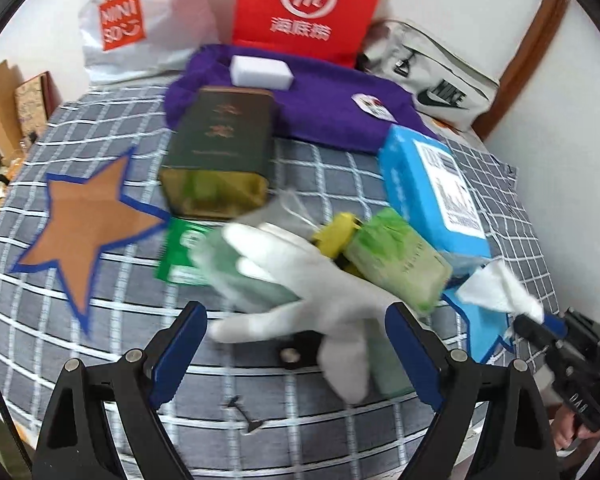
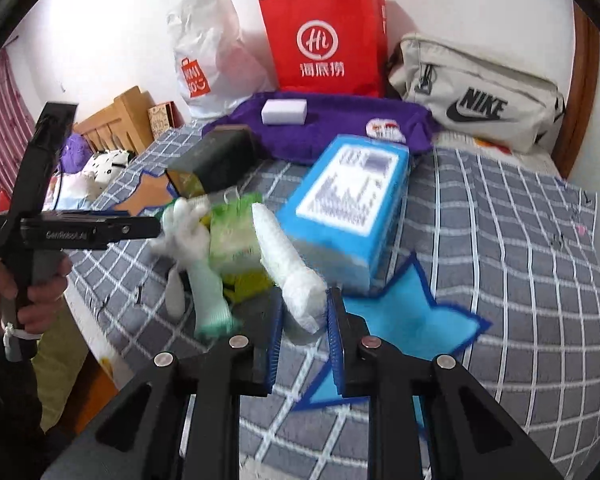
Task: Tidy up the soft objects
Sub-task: 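Grasp the white fluffy roll with the right gripper while the left grasps the white glove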
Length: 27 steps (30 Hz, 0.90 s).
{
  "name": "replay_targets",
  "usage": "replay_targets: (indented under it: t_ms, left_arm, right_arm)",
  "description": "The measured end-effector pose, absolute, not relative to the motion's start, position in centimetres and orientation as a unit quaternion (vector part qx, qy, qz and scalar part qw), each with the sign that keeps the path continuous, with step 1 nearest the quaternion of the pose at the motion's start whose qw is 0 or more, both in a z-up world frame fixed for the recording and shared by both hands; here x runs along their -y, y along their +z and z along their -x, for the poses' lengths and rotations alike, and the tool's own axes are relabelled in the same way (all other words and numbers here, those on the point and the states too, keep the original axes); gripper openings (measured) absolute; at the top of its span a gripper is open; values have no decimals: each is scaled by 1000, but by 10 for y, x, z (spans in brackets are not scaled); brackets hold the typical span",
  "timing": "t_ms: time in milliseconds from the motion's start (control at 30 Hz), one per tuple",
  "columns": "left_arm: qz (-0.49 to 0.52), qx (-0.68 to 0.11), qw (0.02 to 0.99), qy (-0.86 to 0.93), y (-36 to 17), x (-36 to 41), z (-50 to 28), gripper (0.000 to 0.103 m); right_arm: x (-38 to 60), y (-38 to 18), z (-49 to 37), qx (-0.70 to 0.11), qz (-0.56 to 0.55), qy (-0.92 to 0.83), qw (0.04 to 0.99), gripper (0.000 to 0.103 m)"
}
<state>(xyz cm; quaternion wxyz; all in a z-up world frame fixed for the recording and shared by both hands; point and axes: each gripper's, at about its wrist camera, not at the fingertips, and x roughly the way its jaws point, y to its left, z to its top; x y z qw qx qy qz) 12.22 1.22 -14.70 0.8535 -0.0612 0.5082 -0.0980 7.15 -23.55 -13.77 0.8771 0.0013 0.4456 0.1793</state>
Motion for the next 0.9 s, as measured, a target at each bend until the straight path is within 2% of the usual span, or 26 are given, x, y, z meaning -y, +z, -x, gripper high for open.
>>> replay_targets:
  t_ms: [267,300,333,367,433,533,900]
  left_arm:
    - [63,-519,845,-110,-167,10,-136,90]
    - [65,-517,846,-109,-168,9,-136,80]
    - [70,-517,846,-110,-169,9,-136,67]
    - [77,-522,842,-118,-170,7,-136,59]
    - [92,-527,834,-133,-170,6,-136,33]
    - [85,-523,836,-140,-164,7,-132,14]
    - [85,-491,860,-108,-137,-18,-114,12]
  right_arm:
    - [242,-179,-68,-482,2,168,860,21]
    - [241,-182,-68,-484,7,167,859,21]
    - [242,-184,-68,-486,8,166,858,21]
    - [243,-185,-68,-488,7,166,857,21]
    - [246,-186,-68,-487,0,169,857,21]
    - [248,-188,-70,-486,-8,170,857,21]
    - [253,-197,-65,-486,-39,158,858,21]
